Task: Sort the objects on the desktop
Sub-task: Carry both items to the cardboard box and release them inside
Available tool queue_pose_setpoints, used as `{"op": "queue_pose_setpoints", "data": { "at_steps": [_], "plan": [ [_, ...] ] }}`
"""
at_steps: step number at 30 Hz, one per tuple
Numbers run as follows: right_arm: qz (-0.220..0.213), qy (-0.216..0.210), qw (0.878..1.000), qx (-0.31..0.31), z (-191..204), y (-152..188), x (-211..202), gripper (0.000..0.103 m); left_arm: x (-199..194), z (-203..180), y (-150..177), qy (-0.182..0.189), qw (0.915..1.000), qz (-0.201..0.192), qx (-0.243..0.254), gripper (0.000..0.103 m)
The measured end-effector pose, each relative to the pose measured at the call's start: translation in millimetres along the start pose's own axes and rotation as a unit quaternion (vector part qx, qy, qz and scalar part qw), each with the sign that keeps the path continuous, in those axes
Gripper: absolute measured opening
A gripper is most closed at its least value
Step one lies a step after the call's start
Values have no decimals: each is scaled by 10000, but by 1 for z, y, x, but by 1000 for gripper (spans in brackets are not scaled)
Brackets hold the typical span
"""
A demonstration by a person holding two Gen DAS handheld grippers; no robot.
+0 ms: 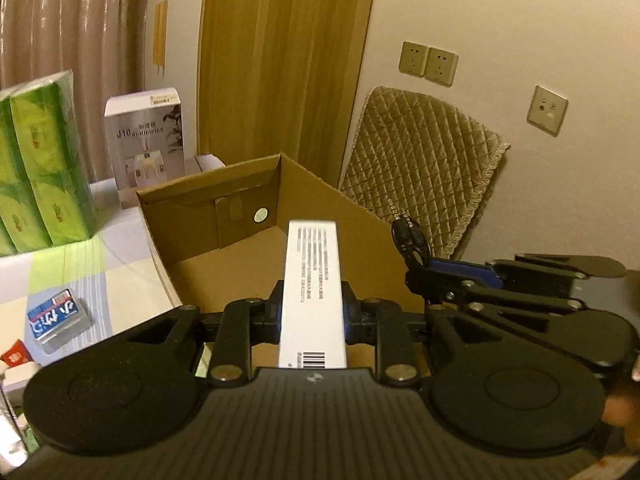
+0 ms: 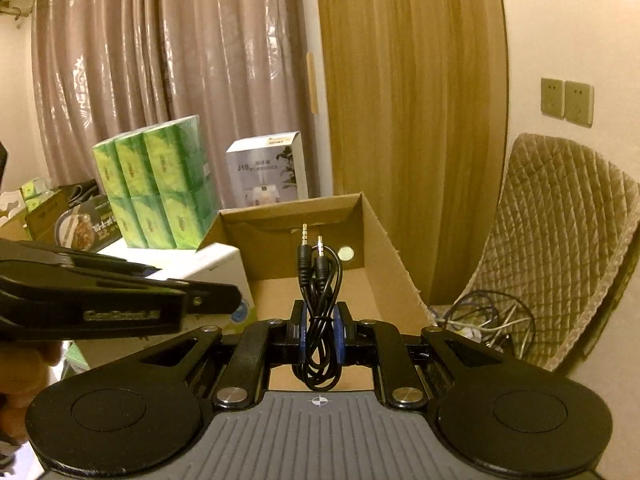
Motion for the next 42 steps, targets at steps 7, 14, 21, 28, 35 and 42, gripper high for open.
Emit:
{"op": "queue_pose_setpoints", "data": {
  "at_steps": [7, 14, 21, 28, 35, 42],
  "plan": [
    [10, -21, 10000, 30, 1, 0, 3, 10, 16, 4, -5, -30, 9999, -26, -125, 21],
    [31, -5, 10000, 35, 1, 1, 4, 10, 13, 7, -11, -91, 9998, -123, -126, 33],
    [0, -2, 10000, 68, 4, 0, 4, 10, -8, 19, -12, -247, 9994, -234, -28, 33],
    [-105, 13, 9999, 78, 6, -3, 3, 53, -24, 33, -9, -320, 9991, -277, -33, 38],
    [-108, -19, 9999, 14, 13, -5, 4, 53, -32, 43, -2, -374, 9989, -261, -55, 39],
    [-153, -43, 9999, -57, 23, -8, 3, 54, -46, 52, 1, -446, 9986, -278, -20, 40]
  ]
}}
Point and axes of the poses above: each gripper's, at about its wrist camera, not at the fingertips, and x roughly the way its jaws point, z to its left, y to its underside, the point moved 9 cm from there along x, roughly the way its jaws point, and after that the axes turned 5 degrees about -x, right-handed, at the moved point
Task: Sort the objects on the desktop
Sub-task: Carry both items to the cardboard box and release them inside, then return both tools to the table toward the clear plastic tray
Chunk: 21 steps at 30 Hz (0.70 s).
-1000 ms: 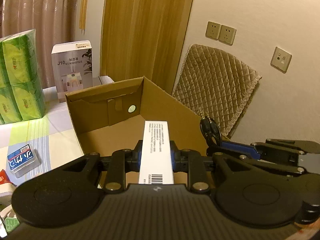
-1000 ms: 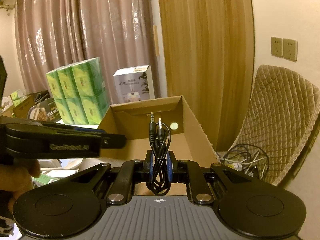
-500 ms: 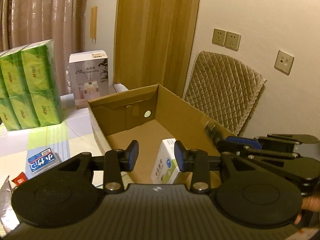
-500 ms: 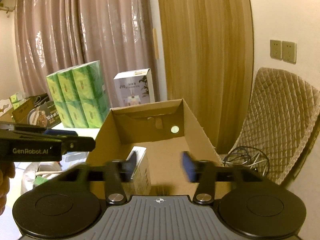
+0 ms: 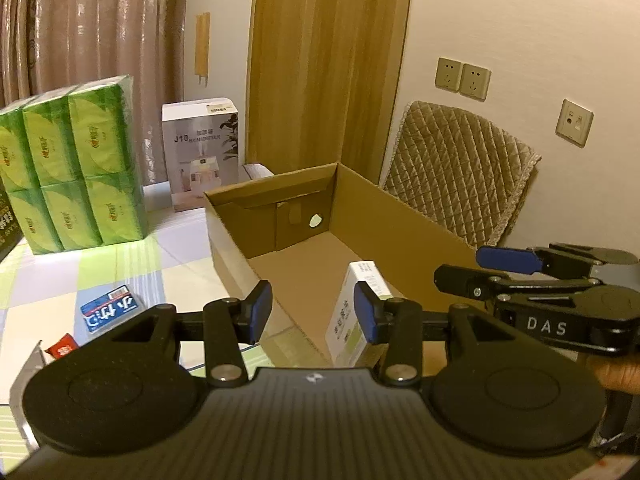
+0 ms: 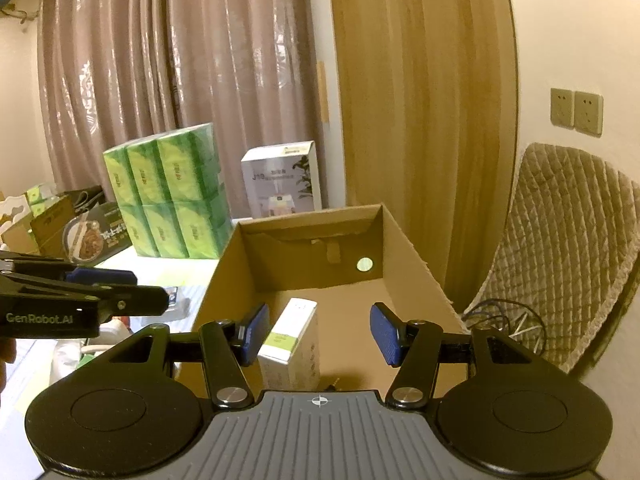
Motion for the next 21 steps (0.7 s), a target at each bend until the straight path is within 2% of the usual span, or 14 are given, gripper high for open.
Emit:
{"op": "queue_pose_setpoints", "data": {
  "at_steps": [8, 12, 18, 21],
  "plan": [
    [-161, -105, 9997, -169, 22, -6, -4, 55, -24, 21, 4, -175, 9998, -39, 54, 42],
    [-301, -289, 9988, -263, 40, -9, -8, 57, -39, 39, 11, -316, 9995, -28, 75, 45],
    [-471, -702, 9943, -654, 82, -7, -14, 64, -70, 84, 32, -754, 9971, 32, 82, 54],
    [-536, -963, 9897, -918, 109, -4, -16, 69, -85, 117, 51, -1008, 9948, 130, -105, 56]
  ]
}}
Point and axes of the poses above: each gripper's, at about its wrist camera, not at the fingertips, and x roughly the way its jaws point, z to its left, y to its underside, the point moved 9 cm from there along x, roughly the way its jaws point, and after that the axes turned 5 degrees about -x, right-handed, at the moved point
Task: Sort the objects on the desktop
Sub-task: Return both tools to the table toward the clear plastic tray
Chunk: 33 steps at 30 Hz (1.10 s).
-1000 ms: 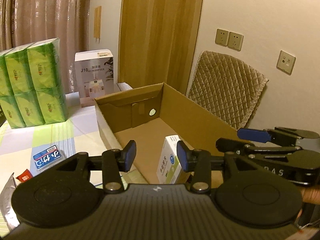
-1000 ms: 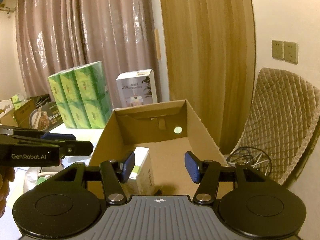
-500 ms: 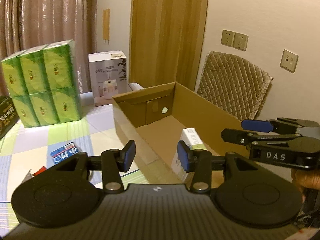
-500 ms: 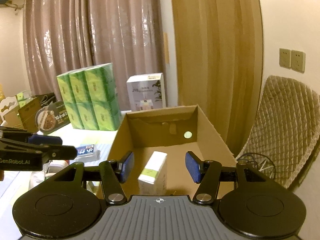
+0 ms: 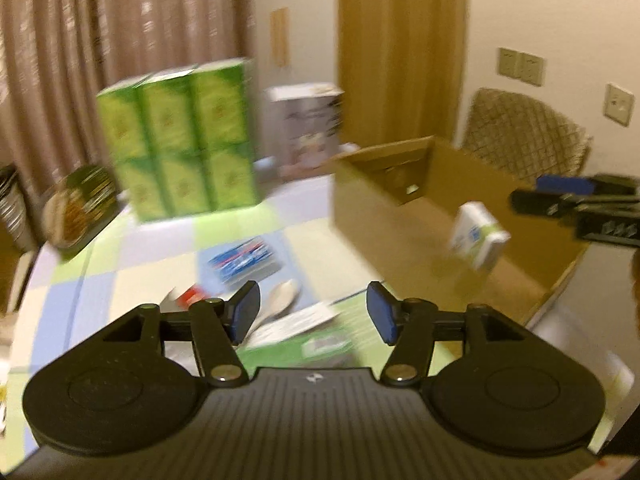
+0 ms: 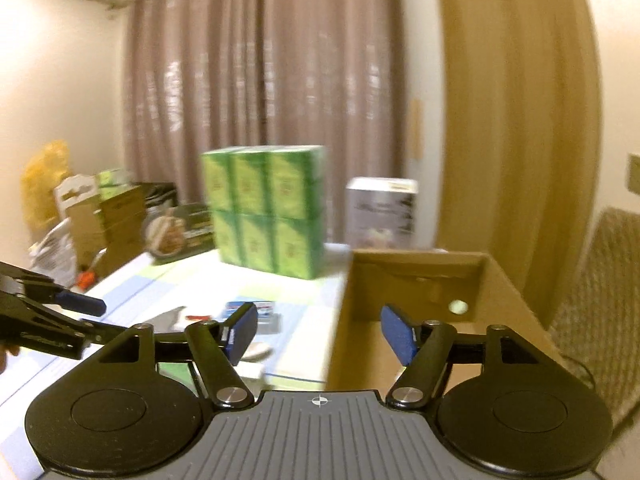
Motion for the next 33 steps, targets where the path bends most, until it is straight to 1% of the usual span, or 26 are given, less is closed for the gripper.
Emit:
{"op": "queue_pose_setpoints", "data": {
  "at_steps": [3, 7, 11, 13, 15, 18, 20, 23, 26, 28, 33],
  "plan": [
    [13, -321, 9993, -204, 27, 2, 5, 73, -5, 31, 21, -241, 9995, 135, -178, 58],
    [98, -812, 9952, -534, 67, 8, 15, 76, -11, 65, 46, -499, 9980, 269, -264, 62],
    [317, -1253, 9876, -888, 104, 22, 27, 79, -17, 89, 62, -617, 9971, 314, -301, 63],
    [497, -1429, 9827, -1064, 120, 32, 35, 81, -19, 99, 71, -640, 9970, 304, -295, 66],
    [681, -1564, 9778, -1221, 134, 44, 41, 83, -17, 107, 83, -650, 9963, 447, -337, 66],
    [928, -1697, 9710, -1402, 148, 59, 51, 86, -15, 114, 97, -570, 9953, 636, -445, 67],
    [1089, -1755, 9672, -1478, 154, 69, 62, 86, -15, 117, 102, -526, 9950, 669, -522, 70],
    [1405, -1813, 9615, -1514, 158, 83, 78, 86, -13, 123, 107, -490, 9940, 734, -647, 71],
    [1707, -1869, 9550, -1546, 160, 99, 86, 87, -11, 130, 108, -453, 9927, 770, -813, 72],
    [1815, -1868, 9527, -1566, 160, 105, 88, 87, -10, 134, 106, -452, 9921, 759, -887, 73],
    [2039, -1939, 9492, -1406, 158, 116, 103, 89, -4, 140, 101, -480, 9922, 770, -858, 75]
  ]
}}
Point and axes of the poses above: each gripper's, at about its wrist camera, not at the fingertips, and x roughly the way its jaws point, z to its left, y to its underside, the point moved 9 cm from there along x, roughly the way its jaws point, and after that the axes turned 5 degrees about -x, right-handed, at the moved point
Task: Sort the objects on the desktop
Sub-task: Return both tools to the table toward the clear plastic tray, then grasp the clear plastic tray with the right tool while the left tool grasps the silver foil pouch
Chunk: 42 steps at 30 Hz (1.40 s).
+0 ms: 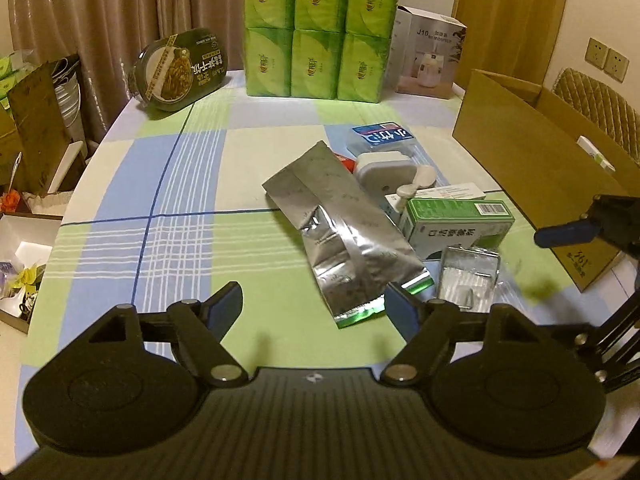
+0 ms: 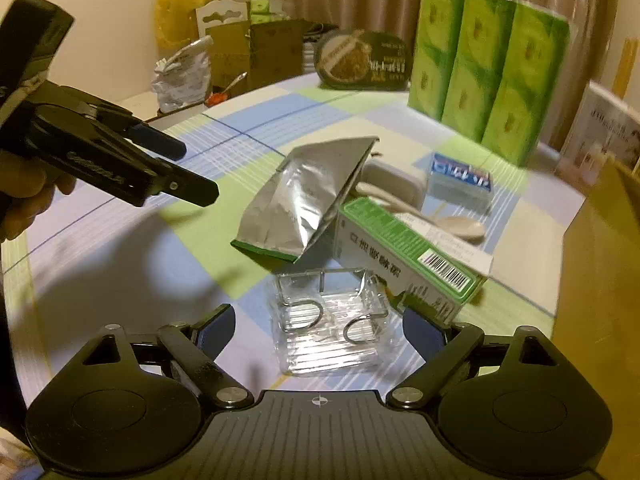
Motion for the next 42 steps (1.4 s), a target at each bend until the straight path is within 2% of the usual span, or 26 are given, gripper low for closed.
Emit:
{"op": "queue_pose_setpoints", "data": {
  "at_steps": [7, 23, 24, 25, 28, 31, 42],
  "plan": [
    [138, -89, 9999, 9, -5, -1, 20, 93, 5, -2, -2, 40, 9999, 38, 96, 79],
    [270, -361, 9987, 255, -16, -5, 52, 93, 27, -9, -12, 116, 9997, 167, 135, 83],
    [285, -367, 9985, 281, -17, -5, 53, 90, 28, -9, -13, 121, 9997, 167, 129, 84],
    [307, -367, 9983, 321, -18, -4, 54, 78, 29, -10, -13, 128, 9997, 172, 123, 84],
    [354, -432, 9968, 565, -23, -3, 54, 70, 33, -12, -14, 135, 9996, 205, 108, 85],
    [403, -351, 9962, 682, -30, -2, 51, 67, 38, -13, -15, 142, 9995, 259, 70, 85],
    [495, -65, 9945, 922, -54, 9, 39, 66, 64, -30, -24, 223, 9990, 375, 30, 85]
  ]
}}
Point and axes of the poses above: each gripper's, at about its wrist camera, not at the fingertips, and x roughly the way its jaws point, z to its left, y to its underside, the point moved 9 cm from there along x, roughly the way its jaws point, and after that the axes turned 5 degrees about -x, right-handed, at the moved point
